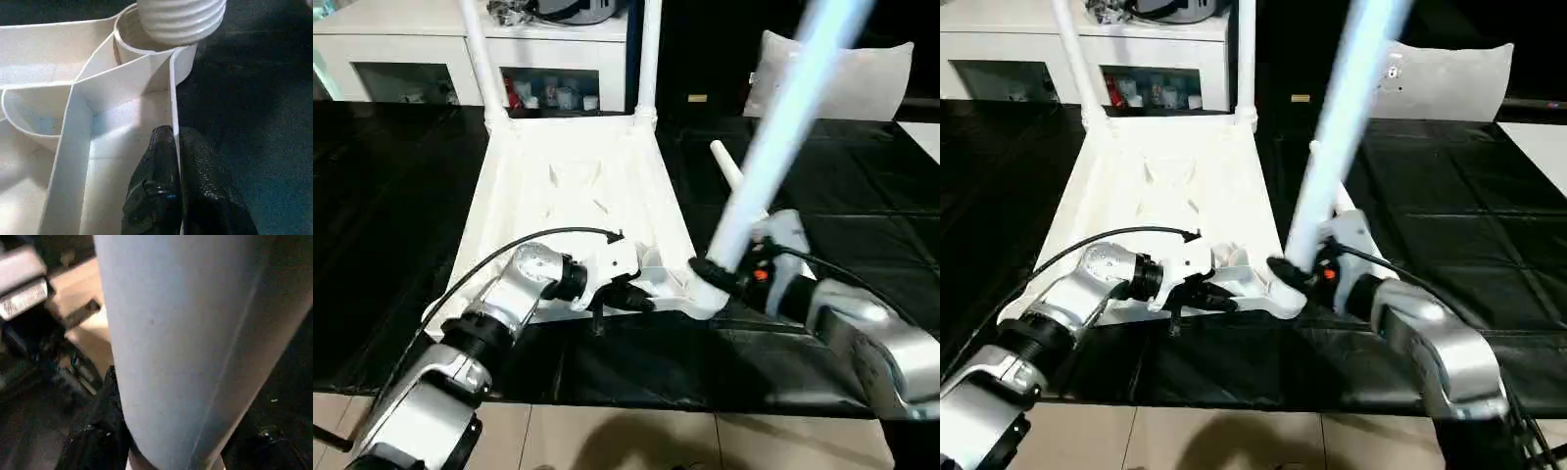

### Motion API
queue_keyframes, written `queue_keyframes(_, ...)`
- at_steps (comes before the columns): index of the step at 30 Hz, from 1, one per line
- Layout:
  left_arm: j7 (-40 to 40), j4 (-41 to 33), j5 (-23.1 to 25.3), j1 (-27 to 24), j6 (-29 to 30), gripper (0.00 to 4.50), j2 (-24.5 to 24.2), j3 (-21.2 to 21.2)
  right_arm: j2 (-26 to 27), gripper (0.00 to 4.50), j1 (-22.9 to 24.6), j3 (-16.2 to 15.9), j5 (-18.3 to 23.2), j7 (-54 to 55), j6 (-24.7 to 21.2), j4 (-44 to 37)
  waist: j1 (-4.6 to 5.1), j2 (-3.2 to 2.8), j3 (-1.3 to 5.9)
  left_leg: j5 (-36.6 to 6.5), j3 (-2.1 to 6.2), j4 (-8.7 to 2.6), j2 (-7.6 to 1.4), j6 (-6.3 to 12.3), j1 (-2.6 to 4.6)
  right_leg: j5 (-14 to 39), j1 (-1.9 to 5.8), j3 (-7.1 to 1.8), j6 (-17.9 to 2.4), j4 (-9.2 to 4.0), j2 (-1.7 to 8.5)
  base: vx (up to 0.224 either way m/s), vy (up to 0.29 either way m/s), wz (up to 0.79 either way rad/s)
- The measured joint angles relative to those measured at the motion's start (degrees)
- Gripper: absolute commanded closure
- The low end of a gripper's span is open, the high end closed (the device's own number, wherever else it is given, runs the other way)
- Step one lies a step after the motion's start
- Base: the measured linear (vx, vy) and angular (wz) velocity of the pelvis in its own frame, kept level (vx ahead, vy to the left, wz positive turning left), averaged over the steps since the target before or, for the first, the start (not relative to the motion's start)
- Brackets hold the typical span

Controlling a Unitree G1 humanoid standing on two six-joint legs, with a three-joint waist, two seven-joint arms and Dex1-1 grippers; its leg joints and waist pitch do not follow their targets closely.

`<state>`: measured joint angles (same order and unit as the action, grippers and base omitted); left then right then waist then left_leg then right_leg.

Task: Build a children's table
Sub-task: Insert table leg to table base

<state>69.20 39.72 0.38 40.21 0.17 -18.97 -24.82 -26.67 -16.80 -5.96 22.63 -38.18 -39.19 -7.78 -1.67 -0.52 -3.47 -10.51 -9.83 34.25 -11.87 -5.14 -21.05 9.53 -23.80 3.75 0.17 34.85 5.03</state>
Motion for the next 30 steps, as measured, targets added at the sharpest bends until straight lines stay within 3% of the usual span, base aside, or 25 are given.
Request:
queue_keyframes(4,2.49,0.00,0.02,0.14,-0.80,4.50,-0.64,-0.41,-1.53,2.60,-1.64,-1.79,-0.15,-2.58,-1.83,0.24,-0.61,0.11,0.07,-0.01,-0.01,0.00,0.01,0.00,0.06,-0.11,0.03,0.03,-0.28,0.00,0.04,0.000,0.000,0.00)
queue_keyframes(15,3.08,0.56,1.02,0.41,-1.56,4.50,-0.77,-0.56,-1.64,2.60,-3.69,-3.29,-1.05,-4.45,-0.39,4.20,-0.42,0.58,0.35,-0.02,-0.03,0.00,0.02,0.02,0.07,-0.02,0.15,0.03,-0.15,0.00,0.07,0.000,0.000,0.00)
queue_keyframes(21,3.59,0.59,1.05,0.41,-1.58,4.50,-0.78,-0.40,0.85,2.60,-1.99,-0.51,0.31,-4.28,1.67,6.54,-0.46,0.61,0.37,-0.03,-0.02,-0.02,0.02,0.02,0.07,-0.07,0.15,0.05,-0.26,0.00,0.06,0.000,0.000,0.00)
queue_keyframes(30,3.53,1.56,1.06,0.59,-1.91,4.50,-0.46,0.05,6.50,2.60,3.19,6.83,5.58,-4.23,6.02,10.70,-0.62,0.57,0.42,-0.03,0.03,-0.05,0.01,0.02,0.15,-0.01,0.36,0.15,-0.26,-0.03,0.07,0.000,0.000,0.00)
